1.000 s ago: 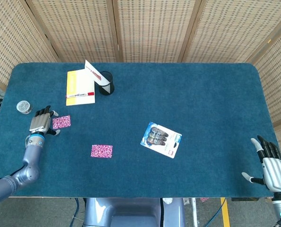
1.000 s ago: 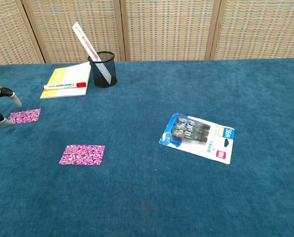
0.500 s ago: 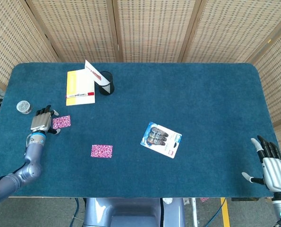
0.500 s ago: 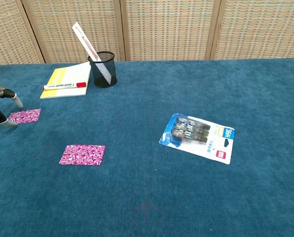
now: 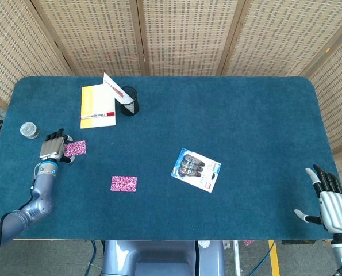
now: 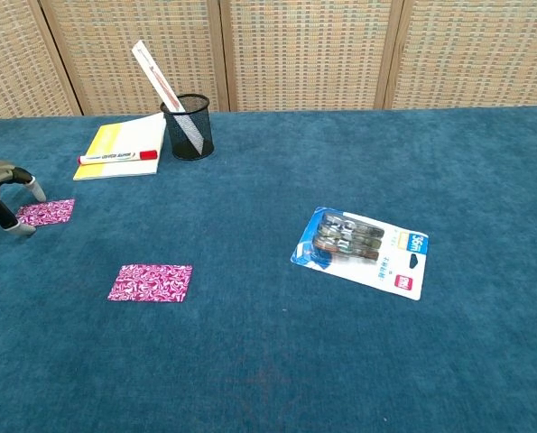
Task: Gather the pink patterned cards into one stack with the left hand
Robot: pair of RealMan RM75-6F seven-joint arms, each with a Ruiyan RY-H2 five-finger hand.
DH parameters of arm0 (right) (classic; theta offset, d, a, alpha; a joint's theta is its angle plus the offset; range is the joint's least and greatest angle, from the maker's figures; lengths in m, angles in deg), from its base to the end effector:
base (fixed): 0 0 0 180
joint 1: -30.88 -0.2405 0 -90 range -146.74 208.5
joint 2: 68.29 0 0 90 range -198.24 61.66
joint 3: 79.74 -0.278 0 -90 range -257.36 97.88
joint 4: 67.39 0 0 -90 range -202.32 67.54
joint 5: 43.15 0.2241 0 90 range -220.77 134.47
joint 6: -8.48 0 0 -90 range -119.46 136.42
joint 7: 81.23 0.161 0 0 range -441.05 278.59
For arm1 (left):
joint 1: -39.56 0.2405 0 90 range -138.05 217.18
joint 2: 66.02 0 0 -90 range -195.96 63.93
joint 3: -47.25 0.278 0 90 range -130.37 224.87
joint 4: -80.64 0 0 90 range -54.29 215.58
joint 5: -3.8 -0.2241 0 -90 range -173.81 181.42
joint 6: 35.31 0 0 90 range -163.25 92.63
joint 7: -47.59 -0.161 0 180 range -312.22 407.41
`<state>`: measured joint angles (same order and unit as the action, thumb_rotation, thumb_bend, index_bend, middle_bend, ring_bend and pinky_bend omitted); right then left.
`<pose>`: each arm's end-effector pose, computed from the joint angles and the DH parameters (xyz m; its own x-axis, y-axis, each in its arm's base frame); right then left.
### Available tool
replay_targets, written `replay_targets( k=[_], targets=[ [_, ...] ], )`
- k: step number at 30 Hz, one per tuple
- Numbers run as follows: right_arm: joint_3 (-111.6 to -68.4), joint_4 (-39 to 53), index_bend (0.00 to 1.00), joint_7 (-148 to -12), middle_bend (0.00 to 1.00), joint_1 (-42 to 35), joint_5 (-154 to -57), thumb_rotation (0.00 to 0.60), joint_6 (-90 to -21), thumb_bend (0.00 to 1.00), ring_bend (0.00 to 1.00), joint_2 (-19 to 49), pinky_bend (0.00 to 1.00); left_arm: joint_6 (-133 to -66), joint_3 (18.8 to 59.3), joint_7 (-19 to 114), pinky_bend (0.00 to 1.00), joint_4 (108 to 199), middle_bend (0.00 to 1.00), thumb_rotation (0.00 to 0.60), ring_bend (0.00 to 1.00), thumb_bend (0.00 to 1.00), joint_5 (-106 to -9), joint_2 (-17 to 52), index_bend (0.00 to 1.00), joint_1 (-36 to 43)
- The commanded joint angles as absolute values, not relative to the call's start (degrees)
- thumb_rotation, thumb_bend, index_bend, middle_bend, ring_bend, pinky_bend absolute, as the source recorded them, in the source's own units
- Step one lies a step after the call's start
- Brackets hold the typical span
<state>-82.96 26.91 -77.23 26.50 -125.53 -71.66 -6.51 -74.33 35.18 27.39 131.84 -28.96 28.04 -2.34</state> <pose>-0.3477 -0.1983 0.1586 0.3252 -0.0805 0.9422 -0.9416 0.0642 0.3305 -0.3411 0.4396 -0.0013 0.3289 0.4004 0.8553 0.8570 0.2539 -0.4484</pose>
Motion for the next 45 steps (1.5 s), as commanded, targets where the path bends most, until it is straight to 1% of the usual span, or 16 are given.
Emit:
replay_targets(
  k=[1, 3, 6, 12, 25, 37, 45],
  targets=[
    [-82.96, 26.9, 0.01, -77.2, 0.0, 26.49, -125.55, 0.6, -71.65, 0.13, 0.0, -6.51, 0.0, -74.68, 34.97, 27.65, 0.0, 131.76, 0.0, 0.6, 0.0, 0.32, -29.38, 28.26, 0.43, -2.23],
    [-82.95, 26.9, 0.01, -77.14, 0.0, 26.5, -125.57, 0.6, -71.66, 0.13, 0.0, -6.52, 0.0, -75.1, 34.85, 27.91, 0.0, 132.07, 0.0, 0.6, 0.0, 0.33, -29.97, 28.21, 0.49, -2.06],
    [-82.95, 26.88, 0.01, -77.08, 0.0, 26.5, -125.59, 0.6, -71.67, 0.13, 0.0, -6.53, 0.0, -75.61, 34.77, 27.91, 0.0, 132.55, 0.0, 0.6, 0.0, 0.33, -30.45, 28.06, 0.51, -1.85],
    [-82.94, 26.87, 0.01, -77.03, 0.0, 26.51, -125.62, 0.6, -71.69, 0.13, 0.0, -6.54, 0.0, -75.68, 34.52, 27.61, 0.0, 133.25, 0.0, 0.6, 0.0, 0.36, -30.46, 27.83, 0.51, -1.74],
    [-82.94, 26.84, 0.01, -77.01, 0.0, 26.51, -125.61, 0.6, -71.68, 0.13, 0.0, -6.53, 0.0, -75.62, 34.05, 27.9, 0.0, 133.45, 0.0, 0.6, 0.0, 0.36, -30.87, 27.71, 0.51, -1.5],
    [-82.92, 26.86, 0.01, -77.07, 0.0, 26.5, -125.62, 0.6, -71.66, 0.13, 0.0, -6.53, 0.0, -77.38, 33.82, 28.27, 0.0, 138.03, 0.0, 0.6, 0.0, 0.35, -32.61, 25.12, 0.51, -0.93],
    [-82.9, 26.9, 0.01, -77.04, 0.0, 26.48, -125.59, 0.6, -71.55, 0.13, 0.0, -6.59, 0.0, -80.53, 34.2, 27.69, 0.0, 145.56, 0.0, 0.6, 0.0, 0.35, -35.36, 22.15, 0.51, -0.57]
  ],
)
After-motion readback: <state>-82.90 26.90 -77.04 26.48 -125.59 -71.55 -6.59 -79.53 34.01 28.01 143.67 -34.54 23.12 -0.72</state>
